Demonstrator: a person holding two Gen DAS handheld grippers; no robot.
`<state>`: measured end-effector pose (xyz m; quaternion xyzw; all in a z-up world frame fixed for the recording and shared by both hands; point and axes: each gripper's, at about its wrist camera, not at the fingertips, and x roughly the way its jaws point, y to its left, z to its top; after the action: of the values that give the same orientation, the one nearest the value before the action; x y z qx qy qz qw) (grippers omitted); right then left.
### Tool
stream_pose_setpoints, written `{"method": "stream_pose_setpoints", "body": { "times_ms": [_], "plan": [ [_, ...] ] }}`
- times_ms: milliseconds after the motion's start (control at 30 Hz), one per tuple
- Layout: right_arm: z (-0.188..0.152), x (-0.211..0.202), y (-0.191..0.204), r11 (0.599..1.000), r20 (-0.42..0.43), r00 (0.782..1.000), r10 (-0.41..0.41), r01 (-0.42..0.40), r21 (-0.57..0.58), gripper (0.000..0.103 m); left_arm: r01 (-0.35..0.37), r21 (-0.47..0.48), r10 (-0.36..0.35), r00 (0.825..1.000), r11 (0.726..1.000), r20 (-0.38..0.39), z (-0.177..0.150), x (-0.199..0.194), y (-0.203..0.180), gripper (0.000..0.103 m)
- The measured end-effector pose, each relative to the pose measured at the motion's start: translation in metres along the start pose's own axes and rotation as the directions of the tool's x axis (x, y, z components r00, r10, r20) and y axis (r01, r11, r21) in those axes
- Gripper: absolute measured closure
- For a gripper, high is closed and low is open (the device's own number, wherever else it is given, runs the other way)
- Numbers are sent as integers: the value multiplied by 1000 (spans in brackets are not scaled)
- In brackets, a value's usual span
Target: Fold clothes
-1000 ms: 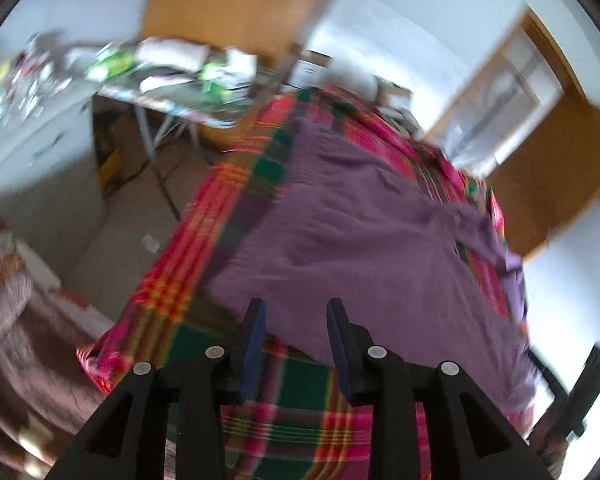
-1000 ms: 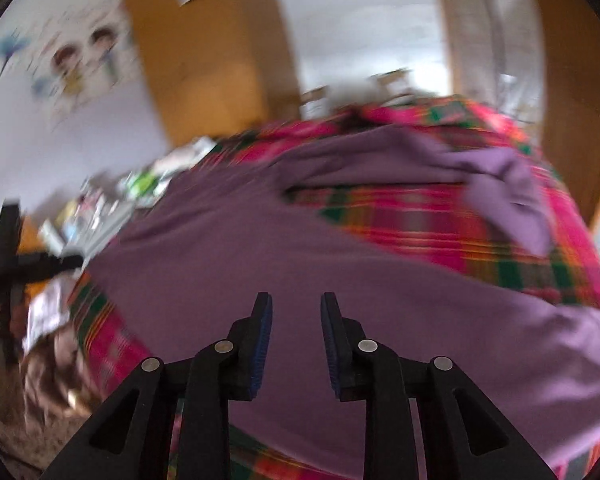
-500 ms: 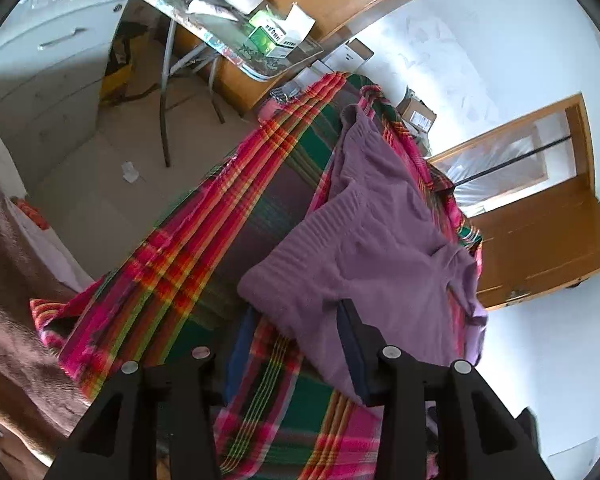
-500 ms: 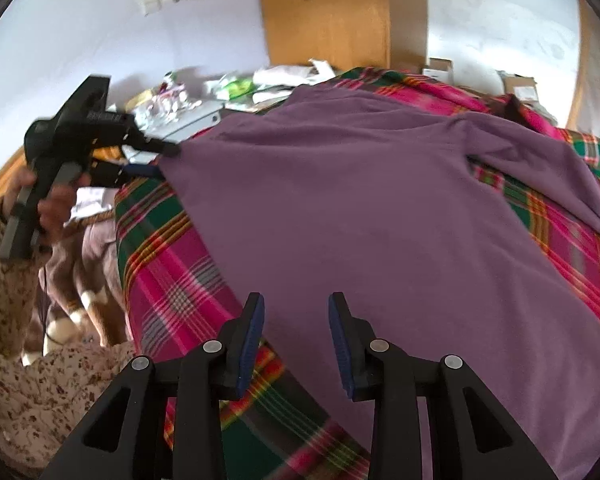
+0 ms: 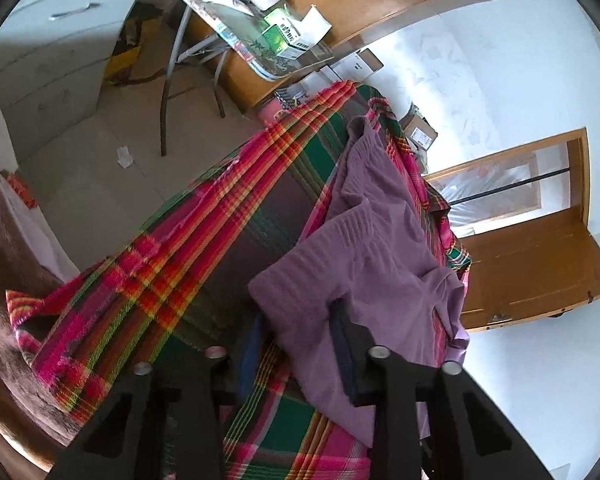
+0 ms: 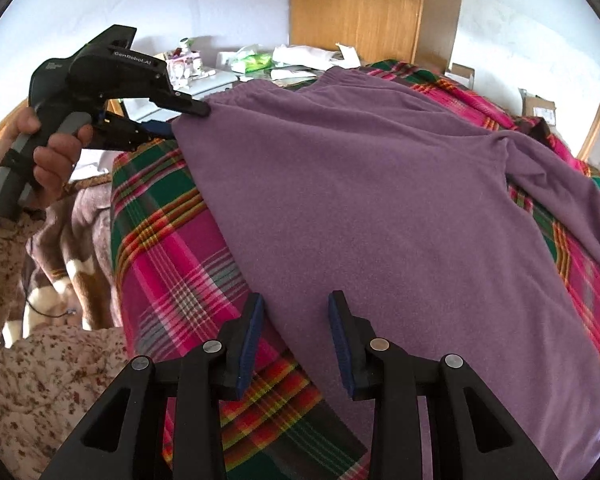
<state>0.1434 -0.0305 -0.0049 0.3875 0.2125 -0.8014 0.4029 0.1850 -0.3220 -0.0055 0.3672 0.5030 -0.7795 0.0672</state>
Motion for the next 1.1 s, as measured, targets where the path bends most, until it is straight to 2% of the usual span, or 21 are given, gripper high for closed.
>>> {"method": "stream_pose_setpoints", "body": {
  "times_ms": [33,100,133,167,267,467,633,1000,1100],
  "plan": [
    [1,0,-1,1000,-1,1000,-3,3,5,71,4,1,-4,1000,1000,3,-1,-1,0,82],
    [2,-1,-2,1000,-3,1000,-12,12,17,83,11,4,-11,1000,1000,8,-3,-3,-1,87],
    [2,-1,-3,1000,-4,1000,-15,15,23,96,14,5,-14,1000,1000,10,-4,-4,-1,89],
    [2,-2,-3,999,-4,1000,-13,13,30,98,18,7,-18,1000,1000,13,-5,-5,-1,90],
    [2,-6,-4,999,-1,1000,-4,4,53,99,25,17,-26,999,1000,20,-9,-12,-3,91],
    [1,-35,-8,993,25,996,87,-89,79,99,12,10,-12,1000,1000,12,-18,-24,4,94],
    [-5,-28,-3,992,-37,993,112,-110,56,99,-35,3,35,999,999,-9,-24,-20,12,94],
    [-9,-16,-3,989,-130,980,149,-146,38,100,-101,11,101,995,995,-17,-28,-26,24,101],
    [-4,-16,-6,984,-146,973,177,-173,41,96,-110,34,111,994,993,-12,-24,-31,21,101]
  ]
}}
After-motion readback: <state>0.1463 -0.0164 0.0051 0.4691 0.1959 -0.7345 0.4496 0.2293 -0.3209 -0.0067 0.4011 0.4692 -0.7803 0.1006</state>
